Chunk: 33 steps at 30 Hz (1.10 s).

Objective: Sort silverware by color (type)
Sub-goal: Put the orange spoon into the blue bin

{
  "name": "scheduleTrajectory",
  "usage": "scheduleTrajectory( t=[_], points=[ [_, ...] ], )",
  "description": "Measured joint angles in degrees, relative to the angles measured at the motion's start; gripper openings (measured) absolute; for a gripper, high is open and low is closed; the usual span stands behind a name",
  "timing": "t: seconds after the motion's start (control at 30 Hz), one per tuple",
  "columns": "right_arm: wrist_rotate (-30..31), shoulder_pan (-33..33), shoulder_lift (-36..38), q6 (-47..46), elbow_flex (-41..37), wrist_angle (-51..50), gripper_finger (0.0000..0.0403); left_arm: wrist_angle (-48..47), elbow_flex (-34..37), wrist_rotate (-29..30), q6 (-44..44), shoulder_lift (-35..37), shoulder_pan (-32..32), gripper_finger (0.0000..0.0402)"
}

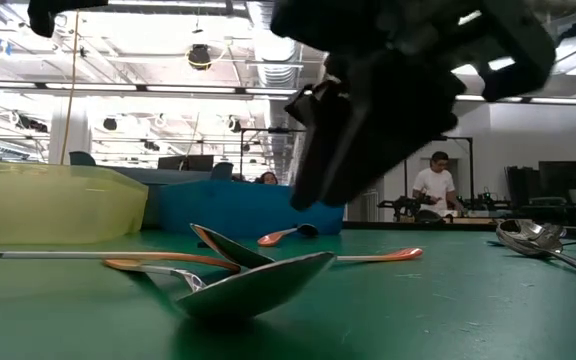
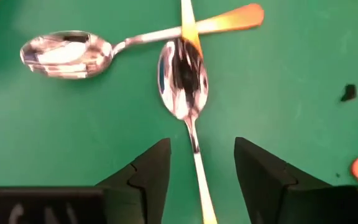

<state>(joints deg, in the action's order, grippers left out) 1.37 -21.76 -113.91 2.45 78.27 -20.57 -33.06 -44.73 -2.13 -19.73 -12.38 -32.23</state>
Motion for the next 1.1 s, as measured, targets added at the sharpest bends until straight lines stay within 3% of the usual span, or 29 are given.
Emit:
scheduleTrajectory(
  t=[0.2, 0.63, 0.73, 1.1],
  points=[
    [0.1, 0.64, -1.51, 0.67, -0.06, -0.65, 0.0204, -0.07, 0.0, 0.0, 1.14, 0.0, 0.0, 0.0122],
    [-0.02, 1.05, -6.21, 0.65, 0.26, 1.7, 0.0203, -0.72, 0.0, 0.22, 1.51, 0.0, 0.0, 0.0122],
    [2.62, 0.87, -6.87, 0.43, 0.36, 0.63, 0.0199, -0.68, 0.0, 0.26, 1.51, 0.02, -0.02, 0.0122],
    [3.28, 2.31, -7.14, -4.35, 0.34, -2.13, 0.0093, -0.72, 0.0, 1.08, 1.51, 0.0, -0.01, 0.0122]
  ],
)
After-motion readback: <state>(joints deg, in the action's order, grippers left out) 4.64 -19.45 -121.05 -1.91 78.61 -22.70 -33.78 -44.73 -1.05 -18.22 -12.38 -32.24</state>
